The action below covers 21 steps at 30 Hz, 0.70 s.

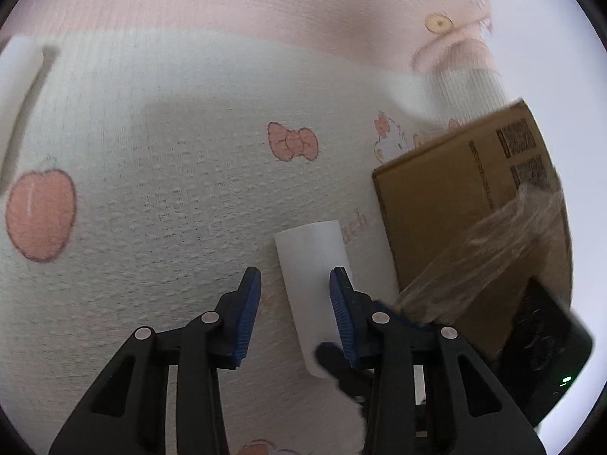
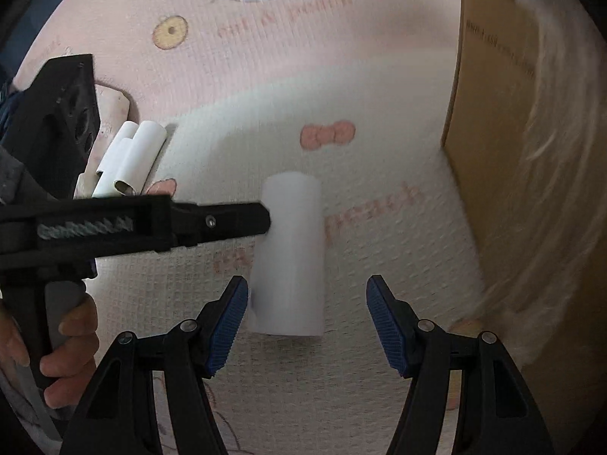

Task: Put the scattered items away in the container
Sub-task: 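Close the left gripper on the next white paper tube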

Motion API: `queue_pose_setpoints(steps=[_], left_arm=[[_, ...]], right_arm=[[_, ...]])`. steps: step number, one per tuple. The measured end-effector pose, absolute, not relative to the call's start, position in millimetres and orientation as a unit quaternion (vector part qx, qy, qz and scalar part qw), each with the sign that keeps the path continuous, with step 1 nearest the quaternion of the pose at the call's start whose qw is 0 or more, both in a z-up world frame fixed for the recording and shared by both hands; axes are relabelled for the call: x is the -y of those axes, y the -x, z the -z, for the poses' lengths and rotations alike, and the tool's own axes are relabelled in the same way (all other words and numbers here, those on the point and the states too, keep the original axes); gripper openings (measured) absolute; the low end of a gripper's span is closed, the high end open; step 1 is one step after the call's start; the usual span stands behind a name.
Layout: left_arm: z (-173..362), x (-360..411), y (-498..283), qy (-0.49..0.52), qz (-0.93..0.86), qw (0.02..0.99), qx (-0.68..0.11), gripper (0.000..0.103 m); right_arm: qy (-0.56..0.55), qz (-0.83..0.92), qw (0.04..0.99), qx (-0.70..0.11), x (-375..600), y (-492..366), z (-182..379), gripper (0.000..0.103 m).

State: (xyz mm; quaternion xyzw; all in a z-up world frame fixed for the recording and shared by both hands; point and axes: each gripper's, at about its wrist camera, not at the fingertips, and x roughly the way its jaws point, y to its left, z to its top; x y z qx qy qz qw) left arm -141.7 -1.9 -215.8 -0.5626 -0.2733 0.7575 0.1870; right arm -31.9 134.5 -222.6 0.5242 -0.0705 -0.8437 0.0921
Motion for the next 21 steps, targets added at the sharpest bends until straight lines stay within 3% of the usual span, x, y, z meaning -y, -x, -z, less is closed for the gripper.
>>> queue_pose_setpoints(steps=[1, 3, 4, 15, 21], left_arm=[[217.4, 2.3, 142.3, 0.562, -0.754, 0.186, 0.284, 0.041], [219.9, 1.6, 142.9, 0.563, -0.746, 0.187, 0.301, 0.041], [220.8, 0.8, 142.8, 0.564, -0.744, 0.189, 0.306, 0.041], [222.1, 1.8, 141.4, 0.56, -0.735, 0.182, 0.336, 0.039], [181.7, 4.9, 130.8, 0.525, -0.773, 0.187, 0.305, 0.039]], right_arm=[[-0.529, 0.84, 0.094, 0.076, -135.2, 33.8, 224.6, 0.057], [-0.531, 0.836, 0.103, 0.094, -137.4, 37.6, 226.4, 0.042], [-0.532, 0.834, 0.106, 0.102, -137.9, 39.5, 226.8, 0.041], [-0.548, 0.814, 0.122, 0.148, -138.8, 57.6, 230.6, 0.041], [-0.525, 0.83, 0.135, 0.134, -131.5, 51.4, 205.7, 0.041]])
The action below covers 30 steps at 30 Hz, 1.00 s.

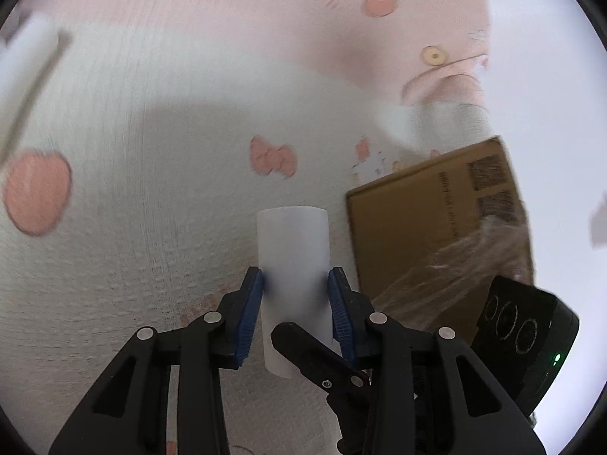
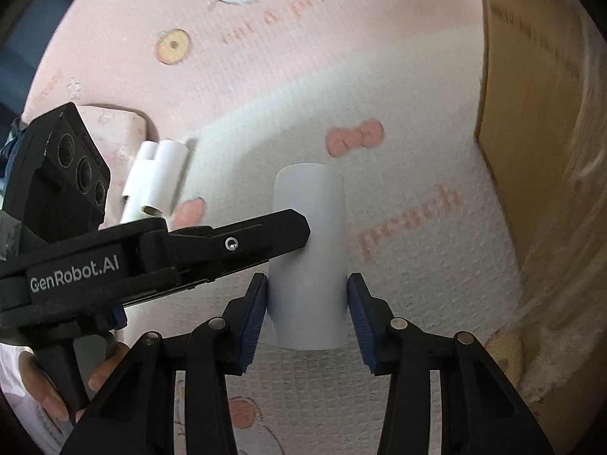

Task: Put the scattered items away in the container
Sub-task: 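Close the left gripper on the next white paper tube, then carry the held tube with the left gripper over the cardboard box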

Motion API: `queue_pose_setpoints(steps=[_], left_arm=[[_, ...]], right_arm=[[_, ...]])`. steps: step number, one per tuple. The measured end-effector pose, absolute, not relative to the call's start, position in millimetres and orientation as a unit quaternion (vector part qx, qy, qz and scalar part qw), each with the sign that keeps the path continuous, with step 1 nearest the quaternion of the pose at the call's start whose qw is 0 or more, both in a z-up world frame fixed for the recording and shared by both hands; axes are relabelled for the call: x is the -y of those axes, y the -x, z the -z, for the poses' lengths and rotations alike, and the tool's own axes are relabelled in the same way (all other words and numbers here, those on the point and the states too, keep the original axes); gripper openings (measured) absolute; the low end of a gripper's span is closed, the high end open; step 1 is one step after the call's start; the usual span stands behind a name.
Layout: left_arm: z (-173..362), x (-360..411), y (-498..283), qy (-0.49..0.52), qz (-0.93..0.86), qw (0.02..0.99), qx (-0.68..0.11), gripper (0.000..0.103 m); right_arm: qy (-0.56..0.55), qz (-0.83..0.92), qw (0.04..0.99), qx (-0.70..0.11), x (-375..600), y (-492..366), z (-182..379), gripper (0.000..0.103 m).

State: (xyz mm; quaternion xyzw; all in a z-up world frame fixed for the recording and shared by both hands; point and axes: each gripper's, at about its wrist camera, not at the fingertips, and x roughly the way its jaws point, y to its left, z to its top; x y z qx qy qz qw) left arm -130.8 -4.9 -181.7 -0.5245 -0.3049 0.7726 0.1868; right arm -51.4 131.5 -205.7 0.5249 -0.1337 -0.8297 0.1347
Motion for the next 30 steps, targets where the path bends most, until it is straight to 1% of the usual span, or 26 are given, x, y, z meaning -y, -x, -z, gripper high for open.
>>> queue_pose_setpoints(steps=[4, 12, 17, 21, 25, 30], left_arm=[[151.2, 5.0, 126.6, 0.502, -0.797, 0.186, 0.281, 0.039], [89.7, -8.9, 114.5, 0.456, -0.833, 0.195, 0.244, 0.039], [53.6, -30.0, 102.7, 0.434, -0.858, 0.19, 0.197, 0.039], [24.8, -42.9, 100.5, 0.416, -0.869, 0.201, 0.179, 0.039], [-0.1, -57.0, 108.4, 0.407, -0.869, 0.222, 0.173, 0.039], [-24.7, -99.1, 126.2, 0.416, -0.865, 0.251, 0.123, 0.039]], right_arm=[[-0.506, 0.837, 0.152, 0.143, -127.8, 52.7, 182.7, 0.041], [-0.473, 0.861, 0.151, 0.111, -126.4, 44.7, 125.3, 0.041], [-0.461, 0.868, 0.156, 0.099, -133.0, 36.2, 95.6, 0.041], [-0.442, 0.878, 0.157, 0.094, -139.1, 30.4, 69.8, 0.04], [-0.427, 0.886, 0.153, 0.099, -154.7, 30.0, 41.3, 0.04], [-0.428, 0.887, 0.137, 0.109, -185.1, 38.7, 9.5, 0.04]])
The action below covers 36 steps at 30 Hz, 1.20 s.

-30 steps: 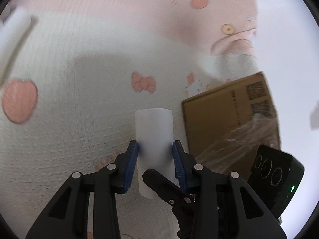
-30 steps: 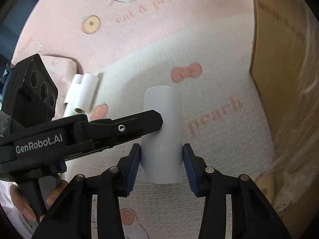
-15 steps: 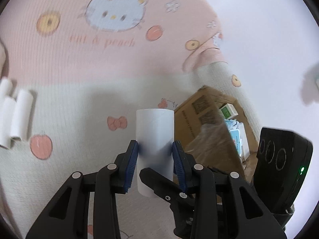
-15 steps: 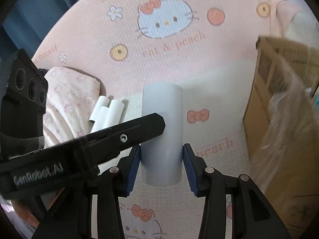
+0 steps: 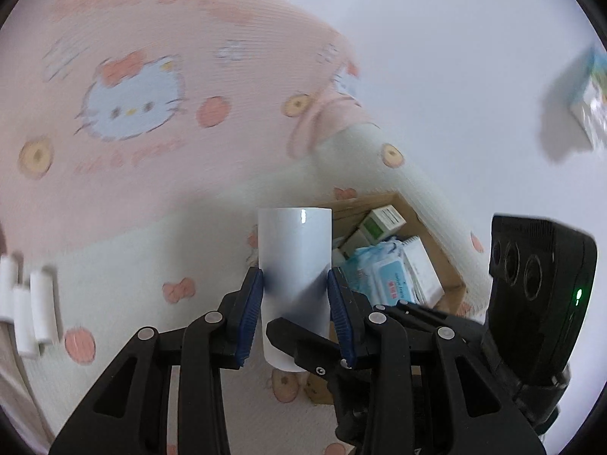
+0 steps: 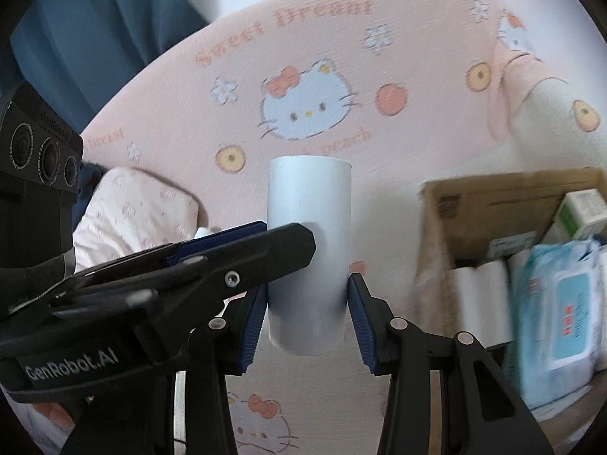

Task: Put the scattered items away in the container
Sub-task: 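Carry the held tube with the left gripper over the cardboard box, then lower the tube into the box beside the other tubes and open the left gripper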

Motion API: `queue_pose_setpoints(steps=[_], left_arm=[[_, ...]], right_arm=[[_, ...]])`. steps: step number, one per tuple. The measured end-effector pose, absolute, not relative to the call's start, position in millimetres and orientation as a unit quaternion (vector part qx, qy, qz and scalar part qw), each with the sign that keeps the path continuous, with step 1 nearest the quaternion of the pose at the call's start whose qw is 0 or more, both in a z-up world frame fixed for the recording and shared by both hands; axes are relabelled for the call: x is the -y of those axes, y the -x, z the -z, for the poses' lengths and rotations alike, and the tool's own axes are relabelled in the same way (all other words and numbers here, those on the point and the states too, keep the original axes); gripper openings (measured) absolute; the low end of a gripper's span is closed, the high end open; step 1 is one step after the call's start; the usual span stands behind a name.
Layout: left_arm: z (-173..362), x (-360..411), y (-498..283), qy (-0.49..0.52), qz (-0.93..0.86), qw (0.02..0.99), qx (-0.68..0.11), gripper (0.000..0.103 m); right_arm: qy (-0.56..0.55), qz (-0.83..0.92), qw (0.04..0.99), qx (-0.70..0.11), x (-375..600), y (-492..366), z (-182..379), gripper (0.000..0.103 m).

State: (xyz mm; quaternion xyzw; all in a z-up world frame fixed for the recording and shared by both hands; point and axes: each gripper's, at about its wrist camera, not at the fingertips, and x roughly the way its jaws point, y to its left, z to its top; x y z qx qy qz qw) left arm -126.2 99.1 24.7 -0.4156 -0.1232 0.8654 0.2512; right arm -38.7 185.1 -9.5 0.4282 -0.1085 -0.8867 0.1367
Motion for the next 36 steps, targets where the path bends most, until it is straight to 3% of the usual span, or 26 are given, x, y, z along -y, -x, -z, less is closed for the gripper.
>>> queue_pose_setpoints(steps=[10, 20, 31, 36], left_arm=[[-35.3, -182.5, 162.9, 0.443, -0.838, 0.311, 0.065, 0.038], [6.0, -258.9, 187.5, 0.549, -0.767, 0.332, 0.017, 0.036], [60.9, -252.4, 227.4, 0.644, -0.709, 0.278, 0.068, 0.035], [62.0, -248.4, 232.1, 0.639, -0.723, 0.26, 0.034, 0.035]], right_arm=[[-0.444, 0.877, 0.079, 0.165, -268.4, 48.4, -4.7, 0.04], [-0.528, 0.826, 0.041, 0.192, -330.8, 62.6, 32.4, 0.04], [-0.585, 0.763, 0.075, 0.266, -358.0, 92.6, 89.0, 0.04], [-0.603, 0.75, 0.083, 0.259, -356.1, 99.9, 102.9, 0.04]])
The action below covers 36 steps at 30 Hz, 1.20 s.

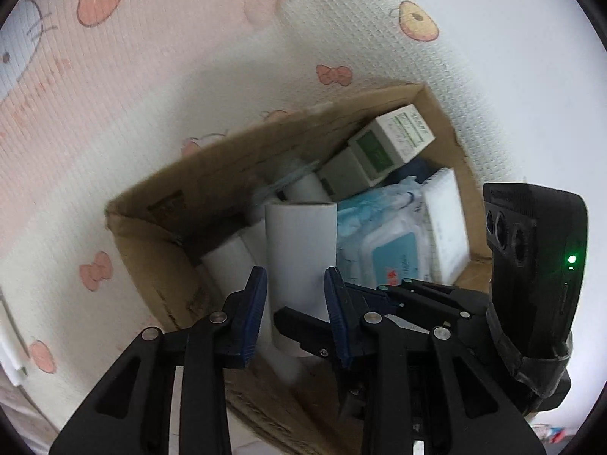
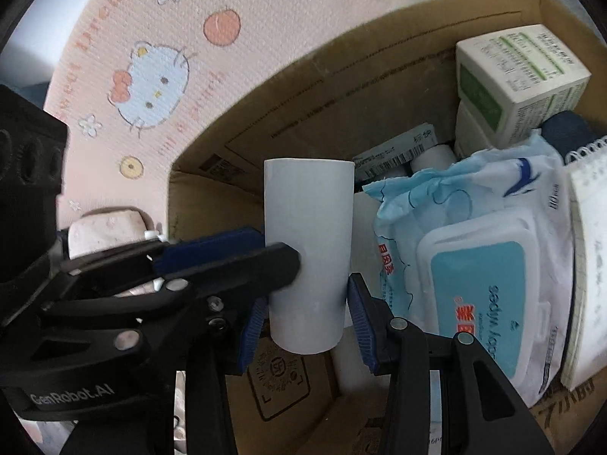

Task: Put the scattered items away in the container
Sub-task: 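Lower the tube into the box beside the other tubes and open the left gripper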

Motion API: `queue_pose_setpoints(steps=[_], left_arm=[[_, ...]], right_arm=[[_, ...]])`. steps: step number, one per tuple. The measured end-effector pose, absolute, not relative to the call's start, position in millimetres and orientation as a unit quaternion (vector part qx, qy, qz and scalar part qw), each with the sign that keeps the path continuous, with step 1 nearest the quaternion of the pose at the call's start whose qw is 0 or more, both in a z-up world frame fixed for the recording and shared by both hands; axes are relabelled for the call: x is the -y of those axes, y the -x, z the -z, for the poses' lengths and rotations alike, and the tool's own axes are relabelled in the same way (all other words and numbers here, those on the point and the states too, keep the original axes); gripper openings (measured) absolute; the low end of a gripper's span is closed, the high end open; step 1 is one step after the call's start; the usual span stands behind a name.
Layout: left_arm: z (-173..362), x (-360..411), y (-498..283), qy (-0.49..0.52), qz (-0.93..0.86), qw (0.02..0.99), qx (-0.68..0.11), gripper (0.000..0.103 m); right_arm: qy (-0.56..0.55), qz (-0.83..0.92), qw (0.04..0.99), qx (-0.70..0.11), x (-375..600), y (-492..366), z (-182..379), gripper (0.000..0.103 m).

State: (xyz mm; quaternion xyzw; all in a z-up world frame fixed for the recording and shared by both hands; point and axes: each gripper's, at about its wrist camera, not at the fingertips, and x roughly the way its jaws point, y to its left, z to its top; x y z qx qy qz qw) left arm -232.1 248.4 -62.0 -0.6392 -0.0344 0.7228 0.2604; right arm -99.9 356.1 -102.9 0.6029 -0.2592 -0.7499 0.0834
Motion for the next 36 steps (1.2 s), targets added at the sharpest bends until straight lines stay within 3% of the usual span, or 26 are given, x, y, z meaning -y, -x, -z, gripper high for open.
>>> queue_pose_setpoints(steps=[7, 15, 29, 32, 36], left_arm=[[57.6, -234.9, 239.5, 0.624, -0.739, 0.251, 0.028, 0.035], [57.1, -233.7, 235.4, 0.607, -0.75, 0.261, 0.006, 0.02], [52.7, -230.1, 228.0, 0.586, -0.758, 0.287, 0.003, 0.019], [46.4, -218.9, 225.7, 0.57, -0.77, 0.283, 0.039, 0.022], [39.0, -199.7, 223.0, 0.547, -0.786, 0.278, 0.077, 0.045]], right_arm=[[-0.637, 0.742, 0.069, 0.198, -347.6, 105.5, 120.2, 0.04], [-0.664, 0.727, 0.093, 0.147, -334.6, 109.0, 126.3, 0.04], [-0.639, 0.755, 0.062, 0.13, -342.7, 82.9, 93.6, 0.047], [-0.625, 0.772, 0.047, 0.108, -337.9, 69.0, 75.0, 0.047], [-0.598, 0.796, 0.04, 0.088, -327.7, 48.3, 49.9, 0.05]])
